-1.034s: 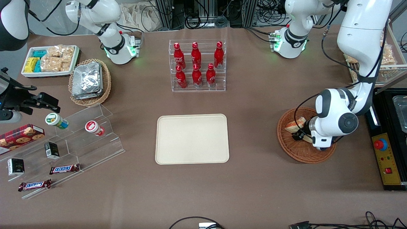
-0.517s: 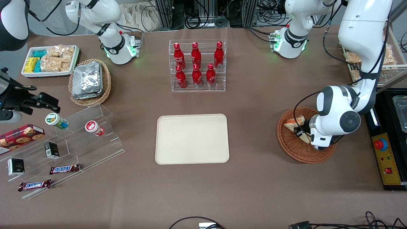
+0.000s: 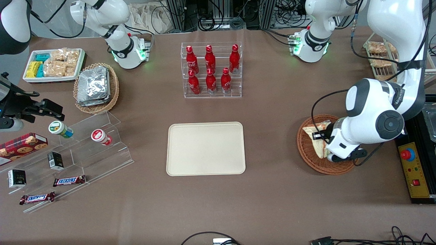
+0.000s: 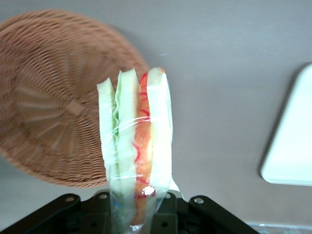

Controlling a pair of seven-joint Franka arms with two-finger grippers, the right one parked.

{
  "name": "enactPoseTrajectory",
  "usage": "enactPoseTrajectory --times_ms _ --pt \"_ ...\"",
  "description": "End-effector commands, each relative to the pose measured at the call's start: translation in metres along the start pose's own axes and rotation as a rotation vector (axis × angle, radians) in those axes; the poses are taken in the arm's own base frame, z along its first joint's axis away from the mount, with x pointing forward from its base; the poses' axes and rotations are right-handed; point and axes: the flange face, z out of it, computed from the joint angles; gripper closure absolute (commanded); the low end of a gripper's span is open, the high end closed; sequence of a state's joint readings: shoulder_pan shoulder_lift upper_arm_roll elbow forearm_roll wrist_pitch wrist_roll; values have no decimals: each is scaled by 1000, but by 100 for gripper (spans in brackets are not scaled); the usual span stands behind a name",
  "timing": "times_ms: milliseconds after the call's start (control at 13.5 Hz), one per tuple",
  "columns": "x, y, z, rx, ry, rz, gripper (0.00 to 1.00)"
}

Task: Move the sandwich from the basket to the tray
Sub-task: 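Lift the sandwich and carry it with the left gripper to the tray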

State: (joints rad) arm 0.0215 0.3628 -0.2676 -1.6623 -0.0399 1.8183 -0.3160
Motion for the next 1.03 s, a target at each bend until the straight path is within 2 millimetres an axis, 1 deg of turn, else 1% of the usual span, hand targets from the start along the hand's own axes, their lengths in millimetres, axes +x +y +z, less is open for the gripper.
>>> enactPoseTrajectory --times_ms 0,221,295,369,443,517,664,738,812,960 --pt "7 69 3 -52 3 125 100" --pt "13 137 21 -77 -1 139 100" --pt "12 162 32 -79 -6 155 100" --pt "7 186 45 -74 -15 170 100" --pt "4 203 59 -71 -13 176 100" --pt "4 213 73 -71 7 186 100" --pt "3 232 109 -60 11 217 100" --pt "-1 247 126 -48 22 245 100" --pt "-1 255 142 -42 44 260 100" --pt "-1 265 175 -24 60 243 100"
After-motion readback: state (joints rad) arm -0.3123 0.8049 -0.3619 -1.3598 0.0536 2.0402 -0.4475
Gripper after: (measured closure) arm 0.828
